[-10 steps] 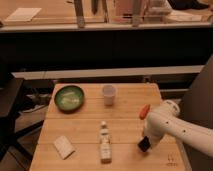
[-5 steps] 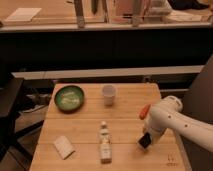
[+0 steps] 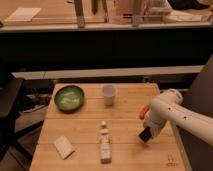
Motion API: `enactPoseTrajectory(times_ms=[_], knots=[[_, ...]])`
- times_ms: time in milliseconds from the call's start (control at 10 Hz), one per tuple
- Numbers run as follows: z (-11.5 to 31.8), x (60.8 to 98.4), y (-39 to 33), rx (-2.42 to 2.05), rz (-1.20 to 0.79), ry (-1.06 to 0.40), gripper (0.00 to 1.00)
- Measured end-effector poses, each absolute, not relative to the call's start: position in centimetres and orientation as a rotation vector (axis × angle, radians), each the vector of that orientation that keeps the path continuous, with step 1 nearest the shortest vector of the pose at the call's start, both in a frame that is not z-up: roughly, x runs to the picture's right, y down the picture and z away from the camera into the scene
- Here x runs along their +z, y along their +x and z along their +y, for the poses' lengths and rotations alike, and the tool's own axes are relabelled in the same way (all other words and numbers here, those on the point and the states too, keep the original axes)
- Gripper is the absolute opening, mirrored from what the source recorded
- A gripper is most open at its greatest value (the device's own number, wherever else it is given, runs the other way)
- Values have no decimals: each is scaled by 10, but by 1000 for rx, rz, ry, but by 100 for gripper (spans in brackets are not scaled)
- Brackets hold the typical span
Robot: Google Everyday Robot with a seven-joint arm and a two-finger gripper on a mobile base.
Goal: Place the eraser in the ceramic cup
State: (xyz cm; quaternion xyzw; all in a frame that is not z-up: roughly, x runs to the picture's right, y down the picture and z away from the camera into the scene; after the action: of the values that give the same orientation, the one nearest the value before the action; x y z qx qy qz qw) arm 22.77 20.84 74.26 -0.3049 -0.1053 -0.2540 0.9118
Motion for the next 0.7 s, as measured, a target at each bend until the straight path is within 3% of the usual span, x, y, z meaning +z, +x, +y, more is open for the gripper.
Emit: enactPoseTrajectory(times_ms=[300,700], knots=[[173,752,225,-525,-207,-620,0],[159,752,218,-538,-193,-615,0]])
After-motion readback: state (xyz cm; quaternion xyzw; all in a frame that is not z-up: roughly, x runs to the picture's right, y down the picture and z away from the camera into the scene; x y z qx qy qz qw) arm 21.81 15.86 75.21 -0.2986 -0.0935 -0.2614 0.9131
